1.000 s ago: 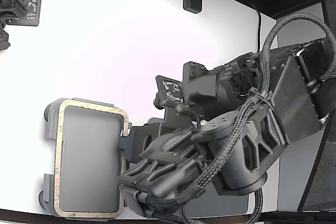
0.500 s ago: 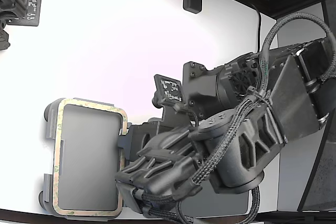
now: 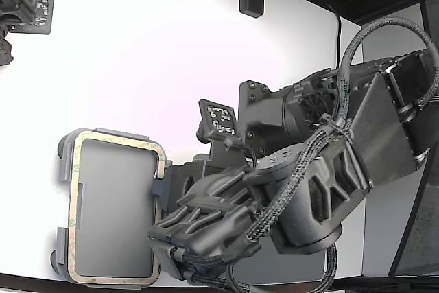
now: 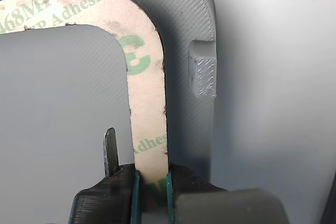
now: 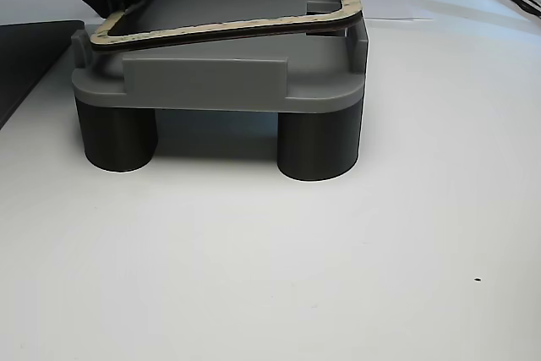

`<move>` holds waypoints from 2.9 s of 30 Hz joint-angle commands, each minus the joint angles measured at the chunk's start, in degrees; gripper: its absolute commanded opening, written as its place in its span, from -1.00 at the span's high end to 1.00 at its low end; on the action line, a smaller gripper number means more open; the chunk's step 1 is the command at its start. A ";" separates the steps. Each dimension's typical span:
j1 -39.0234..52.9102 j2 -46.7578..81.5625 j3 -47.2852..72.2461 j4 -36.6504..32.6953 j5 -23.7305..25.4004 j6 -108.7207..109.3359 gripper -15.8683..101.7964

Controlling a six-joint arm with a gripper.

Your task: Move top rectangular frame to the holder.

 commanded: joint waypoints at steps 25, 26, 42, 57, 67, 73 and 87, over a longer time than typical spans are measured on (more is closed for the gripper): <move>-0.79 1.67 -1.32 -1.67 3.52 -1.76 -0.97; -0.79 1.67 -1.85 -1.67 4.13 -2.02 -0.97; 0.18 25.49 15.91 -29.79 22.50 -42.89 -0.93; -21.88 68.73 50.98 -46.41 10.28 -112.41 -0.93; -27.51 91.67 64.86 -36.47 4.75 -116.89 -0.94; -28.92 91.67 69.43 -34.37 4.66 -116.81 -0.97; -29.09 91.67 73.92 -36.83 2.20 -118.83 -0.97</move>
